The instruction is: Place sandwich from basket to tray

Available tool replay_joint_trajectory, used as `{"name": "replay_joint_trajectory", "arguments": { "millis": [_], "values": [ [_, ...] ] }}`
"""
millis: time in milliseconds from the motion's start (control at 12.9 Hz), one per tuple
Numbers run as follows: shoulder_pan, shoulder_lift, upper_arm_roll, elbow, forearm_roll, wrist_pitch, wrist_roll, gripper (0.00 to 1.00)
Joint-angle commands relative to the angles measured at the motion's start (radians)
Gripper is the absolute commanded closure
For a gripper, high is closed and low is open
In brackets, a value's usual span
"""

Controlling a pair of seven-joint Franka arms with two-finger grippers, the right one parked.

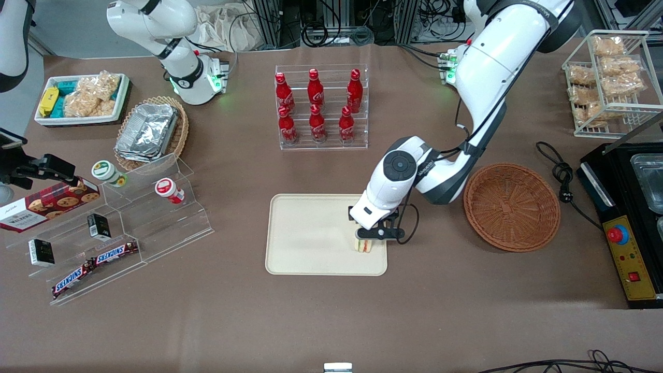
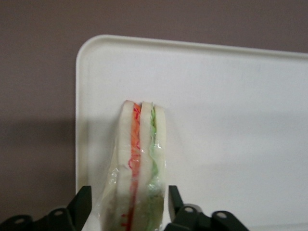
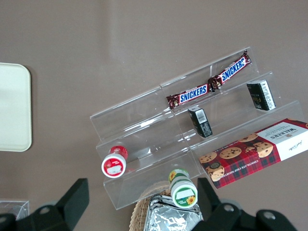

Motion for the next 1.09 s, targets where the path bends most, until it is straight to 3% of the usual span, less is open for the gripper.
{"name": "replay_joint_trajectory", "arguments": {
  "millis": [0,155,388,699,1010],
  "values": [
    [0.069,-0.145,0.001,-0.005,-0.011,-0.095,-0.049,0.01],
    [0.102,-0.235,0.004,-0.005,-0.094,-0.157,-0.039,0.01],
    [0.191,-0.384,0.000,0.001,-0.137,-0.388,-0.003,0.01],
    [0.329,-0.568,0.016,0.012,-0.278,-0.716,0.288,0.01],
    [0.292,-0.731,0.230,0.044,-0.346,-0.970,0.491,0.01]
  ]
}}
